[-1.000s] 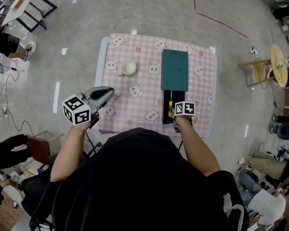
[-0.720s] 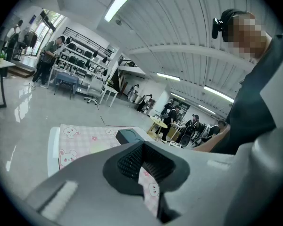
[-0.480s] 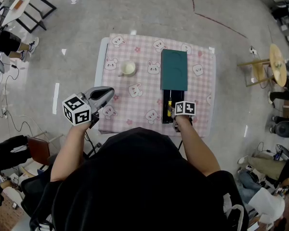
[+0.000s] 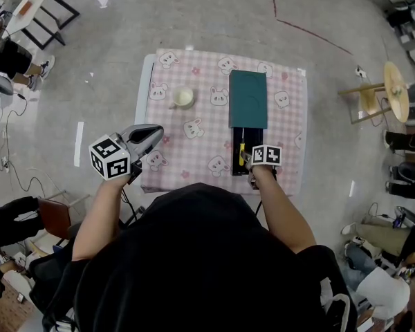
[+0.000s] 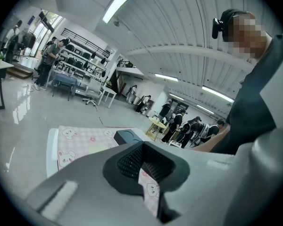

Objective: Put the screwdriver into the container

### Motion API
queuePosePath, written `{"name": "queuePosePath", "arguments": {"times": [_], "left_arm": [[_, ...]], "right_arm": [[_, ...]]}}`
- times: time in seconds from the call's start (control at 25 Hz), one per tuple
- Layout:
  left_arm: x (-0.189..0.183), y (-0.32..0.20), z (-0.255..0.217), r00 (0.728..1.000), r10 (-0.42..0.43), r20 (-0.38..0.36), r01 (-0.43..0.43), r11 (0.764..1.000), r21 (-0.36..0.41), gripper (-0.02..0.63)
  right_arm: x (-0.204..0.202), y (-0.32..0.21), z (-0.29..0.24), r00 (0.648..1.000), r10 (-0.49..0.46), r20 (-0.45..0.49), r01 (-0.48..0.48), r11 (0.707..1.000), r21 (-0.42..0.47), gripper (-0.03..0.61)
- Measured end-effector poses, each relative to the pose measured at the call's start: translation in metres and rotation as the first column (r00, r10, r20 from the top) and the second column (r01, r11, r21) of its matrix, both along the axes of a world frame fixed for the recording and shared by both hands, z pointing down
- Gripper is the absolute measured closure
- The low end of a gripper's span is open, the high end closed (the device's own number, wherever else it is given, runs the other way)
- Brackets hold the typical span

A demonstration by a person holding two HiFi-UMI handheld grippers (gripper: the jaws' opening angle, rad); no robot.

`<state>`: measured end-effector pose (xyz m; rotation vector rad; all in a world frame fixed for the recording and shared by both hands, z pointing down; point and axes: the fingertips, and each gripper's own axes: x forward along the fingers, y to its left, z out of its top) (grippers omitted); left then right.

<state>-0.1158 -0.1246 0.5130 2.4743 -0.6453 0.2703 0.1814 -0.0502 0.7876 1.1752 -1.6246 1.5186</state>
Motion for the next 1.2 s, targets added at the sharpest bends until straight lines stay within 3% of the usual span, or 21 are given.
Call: {"name": "queuePosePath", "arguments": {"times": [1.2], "left_arm": [[-0.008,0.037,-0.014,0.999,0.021,-0.025,-0.020,0.999,0.047,0.614]], "right_arm": [[0.010,0.006,-0.051,0.999,0.033,-0.018,-0.030,0.991,0.133,0.462]]}}
